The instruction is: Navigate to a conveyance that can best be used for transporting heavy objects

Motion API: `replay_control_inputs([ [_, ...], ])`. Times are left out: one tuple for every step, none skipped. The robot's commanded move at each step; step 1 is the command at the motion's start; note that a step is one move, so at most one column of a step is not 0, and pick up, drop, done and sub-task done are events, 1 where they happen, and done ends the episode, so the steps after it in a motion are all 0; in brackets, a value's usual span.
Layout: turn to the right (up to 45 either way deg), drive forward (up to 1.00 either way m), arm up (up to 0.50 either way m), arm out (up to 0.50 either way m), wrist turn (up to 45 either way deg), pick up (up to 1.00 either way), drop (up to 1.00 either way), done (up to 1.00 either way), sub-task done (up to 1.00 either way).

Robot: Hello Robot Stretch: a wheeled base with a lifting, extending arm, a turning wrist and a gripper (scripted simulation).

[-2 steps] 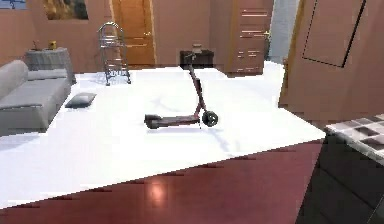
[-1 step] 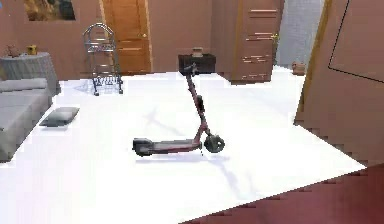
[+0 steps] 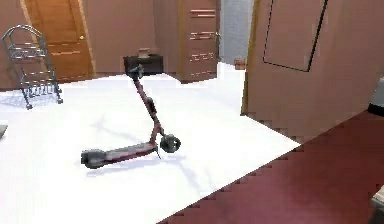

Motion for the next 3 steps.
replay_control_inputs([
  [0.0, 0.85, 0.0, 0.0, 0.0, 0.0, 0.0, 0.0, 0.0],
  [45.0, 0.0, 0.0, 0.0, 0.0, 0.0, 0.0, 0.0, 0.0],
  [3.0, 0.0, 0.0, 0.0, 0.0, 0.0, 0.0, 0.0, 0.0],
])
